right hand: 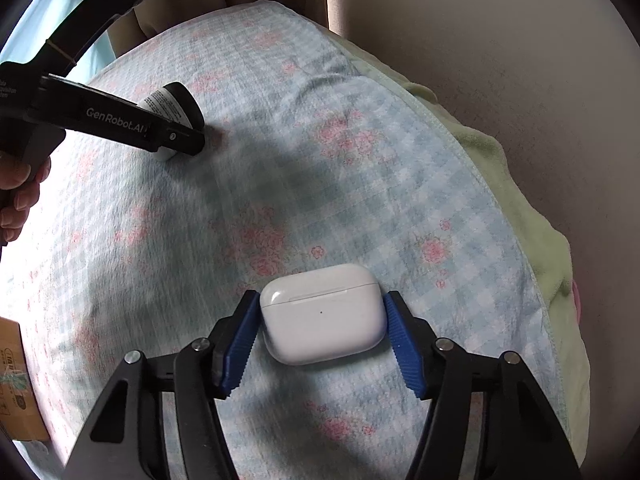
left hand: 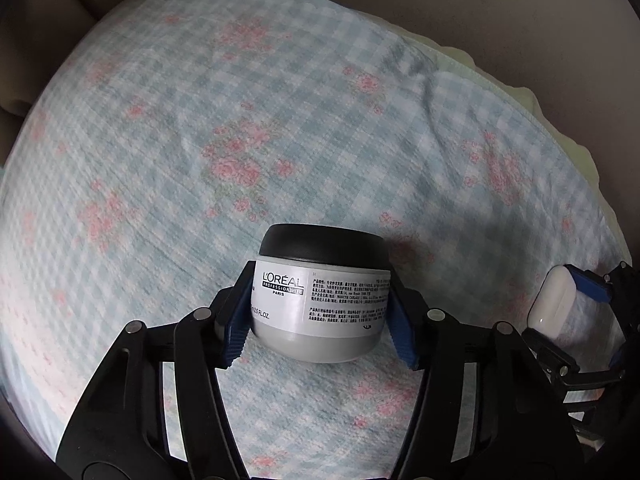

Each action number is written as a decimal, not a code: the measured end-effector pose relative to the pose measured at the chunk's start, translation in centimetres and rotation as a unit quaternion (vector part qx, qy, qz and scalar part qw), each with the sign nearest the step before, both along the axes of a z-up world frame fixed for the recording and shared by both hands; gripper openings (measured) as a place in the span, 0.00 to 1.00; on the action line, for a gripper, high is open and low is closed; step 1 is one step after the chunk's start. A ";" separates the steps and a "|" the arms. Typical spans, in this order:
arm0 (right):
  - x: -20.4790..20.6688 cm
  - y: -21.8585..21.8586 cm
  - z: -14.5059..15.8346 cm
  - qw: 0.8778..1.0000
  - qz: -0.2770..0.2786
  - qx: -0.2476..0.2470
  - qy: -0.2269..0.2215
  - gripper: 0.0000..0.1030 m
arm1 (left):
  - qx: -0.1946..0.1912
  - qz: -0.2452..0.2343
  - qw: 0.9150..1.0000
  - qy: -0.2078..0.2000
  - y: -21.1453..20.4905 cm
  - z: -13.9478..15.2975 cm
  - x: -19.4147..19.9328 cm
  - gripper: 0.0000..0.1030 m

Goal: Organize rigid objects
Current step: 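Grasp the L'Oreal jar with the left tool while the right tool grasps the earbud case, then carry the L'Oreal jar and earbud case into the cardboard box and release both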

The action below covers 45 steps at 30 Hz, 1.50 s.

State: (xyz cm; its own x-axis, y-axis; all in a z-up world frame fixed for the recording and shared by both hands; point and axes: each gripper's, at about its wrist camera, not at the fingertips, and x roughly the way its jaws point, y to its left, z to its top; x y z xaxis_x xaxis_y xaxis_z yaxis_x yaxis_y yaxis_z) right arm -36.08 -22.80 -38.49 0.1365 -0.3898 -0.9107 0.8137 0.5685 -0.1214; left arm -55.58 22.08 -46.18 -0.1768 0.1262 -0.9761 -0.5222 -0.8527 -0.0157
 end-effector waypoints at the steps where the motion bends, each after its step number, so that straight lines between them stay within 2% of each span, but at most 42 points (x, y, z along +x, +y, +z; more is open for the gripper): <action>1: -0.1 0.0 0.1 1.000 -0.001 0.001 0.000 0.56 | 0.003 0.004 1.000 -0.002 -0.2 0.1 0.0 0.53; 8: -1.1 0.2 1.5 1.000 0.000 0.005 -0.007 0.56 | 0.024 0.041 0.999 -0.009 -1.8 0.8 0.9 0.53; 13: -1.9 0.9 3.7 1.000 0.000 0.004 -0.013 0.56 | 0.044 0.071 0.996 -0.009 -3.4 2.5 2.9 0.53; 19: -1.2 2.1 7.5 1.000 0.017 -0.010 -0.020 0.56 | 0.075 0.112 0.991 0.014 -6.9 7.3 6.9 0.53; 20: 0.3 2.7 7.9 0.999 0.022 -0.012 -0.022 0.56 | 0.080 0.120 0.989 0.019 -7.5 8.3 7.6 0.53; 24: 1.5 4.1 11.0 0.999 0.034 -0.012 -0.040 0.56 | 0.089 0.151 0.983 0.046 -10.1 13.4 11.4 0.53; 32: 4.1 12.2 17.4 0.995 0.091 -0.009 -0.049 0.56 | 0.096 0.225 0.965 0.095 -18.4 22.6 20.9 0.53; 36: 5.9 17.3 20.0 0.990 0.122 -0.003 -0.063 0.56 | 0.091 0.271 0.951 0.117 -23.7 25.8 26.5 0.53; 40: 8.6 21.8 21.4 0.985 0.153 0.004 -0.075 0.56 | 0.074 0.315 0.937 0.133 -29.1 28.0 32.1 0.53; 45: 12.9 26.7 22.0 0.977 0.194 0.022 -0.089 0.56 | 0.058 0.364 0.919 0.137 -35.3 28.7 38.8 0.53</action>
State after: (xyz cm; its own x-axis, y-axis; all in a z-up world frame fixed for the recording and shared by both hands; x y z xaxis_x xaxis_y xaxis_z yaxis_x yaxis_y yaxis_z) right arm -23.22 3.92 -16.53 0.4244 -0.2386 -0.8735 0.5415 0.8400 0.0336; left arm -16.75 -13.21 -17.49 -0.4925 -0.0228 -0.8700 0.1883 -0.9788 -0.0810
